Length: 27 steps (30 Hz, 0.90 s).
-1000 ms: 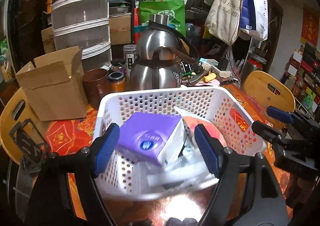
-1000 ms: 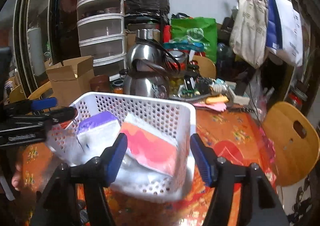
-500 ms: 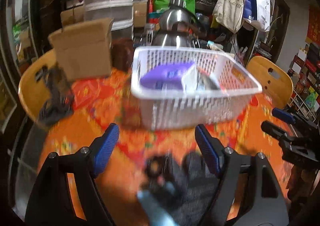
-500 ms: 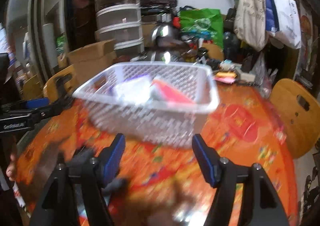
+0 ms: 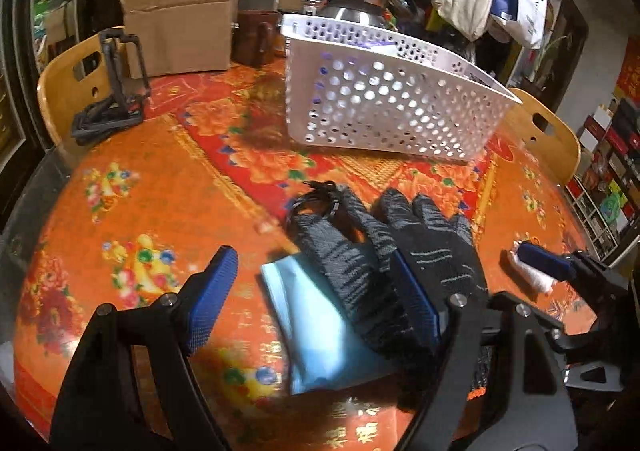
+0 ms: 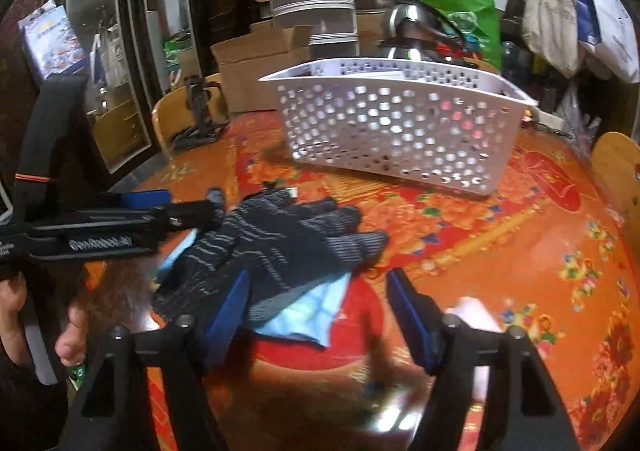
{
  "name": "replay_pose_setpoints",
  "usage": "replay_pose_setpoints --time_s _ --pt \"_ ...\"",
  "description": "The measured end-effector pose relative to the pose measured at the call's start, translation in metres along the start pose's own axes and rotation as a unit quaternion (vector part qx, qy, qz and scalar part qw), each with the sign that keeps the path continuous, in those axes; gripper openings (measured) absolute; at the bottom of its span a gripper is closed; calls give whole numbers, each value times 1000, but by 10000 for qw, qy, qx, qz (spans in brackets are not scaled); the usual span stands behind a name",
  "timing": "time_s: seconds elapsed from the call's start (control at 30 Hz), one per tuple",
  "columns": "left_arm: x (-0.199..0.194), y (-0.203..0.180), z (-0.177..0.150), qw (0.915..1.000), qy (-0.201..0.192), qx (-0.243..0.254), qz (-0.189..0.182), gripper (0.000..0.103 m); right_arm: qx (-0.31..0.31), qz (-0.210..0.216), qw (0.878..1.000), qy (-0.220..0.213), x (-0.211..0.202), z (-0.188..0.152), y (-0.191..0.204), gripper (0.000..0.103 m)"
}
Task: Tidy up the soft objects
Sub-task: 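Close the right tool on the black knit gloves and lift them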
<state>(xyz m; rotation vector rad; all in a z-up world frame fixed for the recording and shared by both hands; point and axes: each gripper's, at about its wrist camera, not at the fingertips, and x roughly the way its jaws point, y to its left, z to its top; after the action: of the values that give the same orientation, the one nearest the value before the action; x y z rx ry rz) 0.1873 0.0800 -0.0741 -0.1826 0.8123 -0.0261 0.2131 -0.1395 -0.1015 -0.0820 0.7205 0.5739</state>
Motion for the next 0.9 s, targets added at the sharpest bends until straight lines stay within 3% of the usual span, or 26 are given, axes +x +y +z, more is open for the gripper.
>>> replay_pose_setpoints --time_s 0.13,0.37,0.43,0.5,0.7,0.9 --pt "9 -11 0 9999 12 96 -38 64 -59 115 9999 88 10 1 8 60" --pt "27 -17 5 9993 190 146 -297 35 -85 316 9991 270 24 3 7 52" --pt "28 -21 3 9991 168 209 -340 27 -86 339 9990 292 25 3 8 47" --pt "27 -24 2 9988 159 273 -387 20 -84 399 9987 305 26 2 8 34" --pt "25 -28 -2 9985 69 298 -455 13 -172 394 9987 292 24 1 13 14" --pt "18 -25 -5 9985 -37 269 -477 11 -165 346 9990 216 20 1 11 9"
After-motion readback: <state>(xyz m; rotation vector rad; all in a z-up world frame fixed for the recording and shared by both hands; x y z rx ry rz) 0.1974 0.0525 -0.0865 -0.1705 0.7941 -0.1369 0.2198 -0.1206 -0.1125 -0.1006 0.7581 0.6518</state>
